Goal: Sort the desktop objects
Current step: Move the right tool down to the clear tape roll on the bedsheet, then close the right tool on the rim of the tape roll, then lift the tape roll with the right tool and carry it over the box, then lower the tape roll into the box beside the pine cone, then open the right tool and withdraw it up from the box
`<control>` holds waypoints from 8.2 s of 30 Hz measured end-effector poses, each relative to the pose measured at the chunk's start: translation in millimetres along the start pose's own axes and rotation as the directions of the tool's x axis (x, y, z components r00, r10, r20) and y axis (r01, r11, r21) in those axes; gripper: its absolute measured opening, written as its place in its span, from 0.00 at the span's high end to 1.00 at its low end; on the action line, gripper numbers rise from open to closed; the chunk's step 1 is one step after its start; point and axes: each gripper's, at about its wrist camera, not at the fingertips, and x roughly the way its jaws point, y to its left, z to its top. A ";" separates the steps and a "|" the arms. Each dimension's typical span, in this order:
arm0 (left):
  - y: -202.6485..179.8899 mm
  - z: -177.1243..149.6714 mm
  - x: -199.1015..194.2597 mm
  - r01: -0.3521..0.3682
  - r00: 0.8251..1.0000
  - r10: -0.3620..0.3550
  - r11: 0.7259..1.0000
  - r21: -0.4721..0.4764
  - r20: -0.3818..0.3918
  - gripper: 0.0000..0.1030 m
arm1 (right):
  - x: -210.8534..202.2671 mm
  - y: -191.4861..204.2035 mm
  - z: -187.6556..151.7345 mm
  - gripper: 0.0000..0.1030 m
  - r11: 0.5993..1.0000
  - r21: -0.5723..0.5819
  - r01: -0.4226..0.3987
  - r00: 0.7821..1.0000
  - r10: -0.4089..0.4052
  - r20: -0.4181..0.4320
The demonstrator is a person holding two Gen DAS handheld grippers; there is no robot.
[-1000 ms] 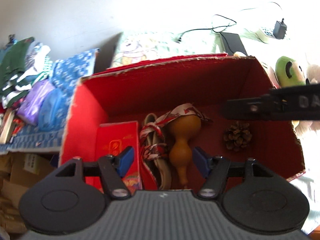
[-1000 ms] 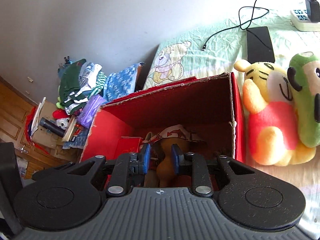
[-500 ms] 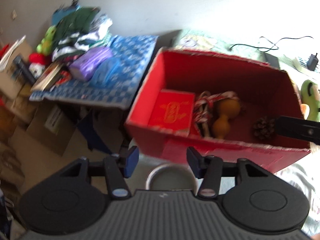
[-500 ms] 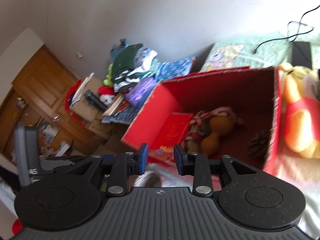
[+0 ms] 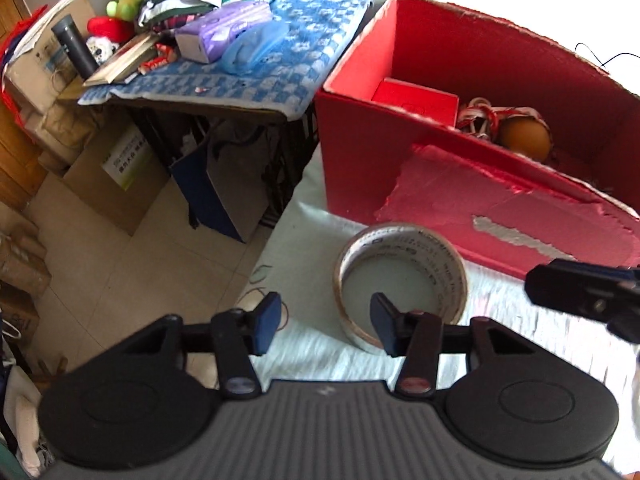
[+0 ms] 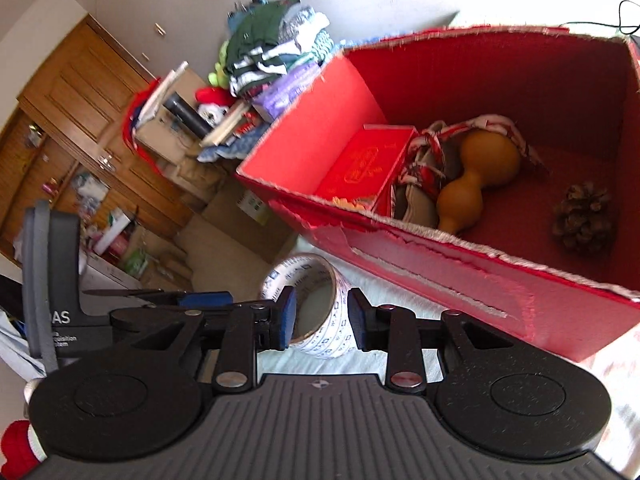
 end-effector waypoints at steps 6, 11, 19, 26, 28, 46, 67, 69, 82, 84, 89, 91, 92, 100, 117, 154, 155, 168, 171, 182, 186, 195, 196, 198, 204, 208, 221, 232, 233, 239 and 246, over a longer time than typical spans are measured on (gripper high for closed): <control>-1.6 4.7 19.5 0.004 1.000 -0.003 0.999 0.033 -0.027 0.73 | 19.2 1.3 0.3 0.69 0.999 -0.007 0.038 0.999 -0.039 -0.032; 2.7 12.7 31.7 0.027 0.998 -0.026 0.999 0.035 -0.050 0.78 | 37.3 0.9 1.8 0.69 0.998 -0.001 0.062 0.995 -0.061 -0.078; -3.2 16.2 47.7 0.012 0.997 -0.006 0.996 0.085 -0.071 0.75 | 54.5 -3.4 3.3 0.70 0.996 0.011 0.089 0.988 -0.087 -0.129; -13.7 14.8 50.4 0.034 0.996 -0.024 0.993 0.111 -0.091 0.91 | 48.9 -16.5 -4.0 0.79 0.996 0.067 0.064 0.985 -0.052 -0.165; -20.7 12.0 46.6 0.039 0.996 -0.028 0.991 0.128 -0.088 0.94 | 42.7 -19.8 -7.4 0.80 0.995 0.075 0.066 0.984 -0.052 -0.168; -162.5 -51.5 -12.0 0.167 0.986 -0.146 0.878 0.448 -0.081 0.92 | -86.1 -88.4 -66.3 0.83 0.952 0.253 0.176 0.983 -0.156 -0.096; -257.4 -18.9 -123.6 0.219 0.906 -0.399 0.725 0.653 0.140 0.91 | -228.5 -88.9 -48.4 0.83 0.917 0.303 0.258 0.886 -0.350 0.305; -244.4 -0.7 -133.2 0.208 0.893 -0.410 0.739 0.640 0.183 0.91 | -227.5 -77.7 -29.8 0.83 0.929 0.262 0.260 0.878 -0.341 0.337; -148.0 91.4 -64.3 0.233 0.929 -0.344 0.831 0.505 0.138 0.91 | -110.6 -34.5 83.3 0.83 0.951 -0.007 0.309 0.942 -0.305 0.142; -142.0 90.1 -43.0 0.244 0.939 -0.332 0.831 0.500 0.094 0.91 | -88.8 -32.1 89.5 0.83 0.942 -0.055 0.331 0.942 -0.326 0.077; -132.1 87.7 -2.6 0.282 0.947 -0.322 0.822 0.495 -0.005 0.90 | -46.4 -33.8 101.3 0.83 0.928 -0.140 0.345 0.930 -0.358 -0.087; -129.4 88.9 7.8 0.295 0.947 -0.318 0.815 0.498 -0.039 0.90 | -33.2 -36.9 103.9 0.84 0.928 -0.147 0.342 0.920 -0.363 -0.150; -128.6 89.5 11.6 0.298 0.947 -0.316 0.811 0.504 -0.052 0.90 | -26.5 -37.8 105.0 0.84 0.927 -0.157 0.340 0.913 -0.365 -0.181; -136.7 89.4 29.7 0.366 0.928 -0.338 0.752 0.548 -0.155 0.88 | 10.5 -44.1 111.8 0.85 0.893 -0.269 0.361 0.815 -0.442 -0.375; -143.7 95.7 62.9 0.454 0.889 -0.345 0.747 0.486 -0.300 0.90 | 44.0 -62.3 109.6 0.80 0.901 -0.314 0.299 0.714 -0.430 -0.553; -145.5 83.4 46.3 0.459 0.887 -0.369 0.774 0.436 -0.279 0.69 | 14.4 -65.8 121.8 0.79 0.849 -0.310 0.427 0.834 -0.503 -0.227; -144.3 83.4 45.3 0.454 0.889 -0.366 0.777 0.436 -0.274 0.69 | 14.6 -66.0 122.1 0.79 0.850 -0.309 0.427 0.834 -0.502 -0.228; -134.8 96.9 34.6 0.436 0.899 -0.372 0.794 0.424 -0.230 0.62 | 15.8 -64.7 119.8 0.77 0.849 -0.292 0.441 0.835 -0.508 -0.214; -134.5 100.3 30.0 0.427 0.904 -0.369 0.800 0.421 -0.217 0.61 | 16.1 -65.5 119.4 0.77 0.849 -0.292 0.440 0.837 -0.506 -0.211; -109.8 114.0 15.4 0.403 0.915 -0.365 0.815 0.417 -0.170 0.67 | 14.7 -64.2 119.1 0.77 0.856 -0.274 0.438 0.846 -0.495 -0.196; -109.1 115.1 20.8 0.412 0.911 -0.377 0.818 0.401 -0.167 0.66 | 15.0 -57.0 117.8 0.77 0.854 -0.294 0.428 0.851 -0.491 -0.187; -104.3 117.7 36.6 0.356 0.935 -0.327 0.856 0.376 -0.139 0.66 | 22.9 -51.9 109.3 0.76 0.849 -0.319 0.422 0.844 -0.496 -0.203; -104.4 118.1 37.0 0.345 0.939 -0.317 0.860 0.377 -0.135 0.66 | 23.4 -51.3 109.0 0.76 0.847 -0.323 0.423 0.843 -0.499 -0.203; -105.4 118.3 38.8 0.323 0.947 -0.295 0.867 0.381 -0.129 0.66 | 23.5 -51.2 110.1 0.76 0.846 -0.321 0.425 0.840 -0.501 -0.208; -106.8 118.6 41.6 0.307 0.952 -0.278 0.870 0.386 -0.131 0.62 | 24.6 -54.0 108.4 0.76 0.816 -0.351 0.459 0.805 -0.549 -0.225; -109.0 119.1 46.4 0.296 0.955 -0.267 0.875 0.382 -0.128 0.56 | 19.4 -57.9 110.5 0.76 0.837 -0.301 0.458 0.825 -0.526 -0.208; -110.9 122.8 50.5 0.214 0.977 -0.196 0.900 0.380 -0.086 0.47 | 6.6 -46.9 100.4 0.76 0.851 -0.175 0.496 0.852 -0.515 -0.089; -111.0 122.2 46.6 0.120 0.992 -0.126 0.920 0.373 -0.008 0.32 | 2.9 -43.7 84.7 0.70 0.839 -0.017 0.545 0.838 -0.545 -0.018; -111.7 121.6 45.6 0.109 0.993 -0.118 0.920 0.376 0.003 0.31 | 1.6 -43.4 83.3 0.70 0.835 -0.012 0.550 0.835 -0.551 -0.012; -111.9 123.0 46.3 0.129 0.991 -0.127 0.920 0.370 -0.030 0.28 | -0.3 -39.4 76.1 0.71 0.825 0.006 0.565 0.825 -0.565 0.008; -109.1 122.2 44.7 0.108 0.994 -0.106 0.926 0.361 -0.024 0.29 | -7.6 -35.2 71.0 0.72 0.821 0.045 0.570 0.821 -0.571 0.023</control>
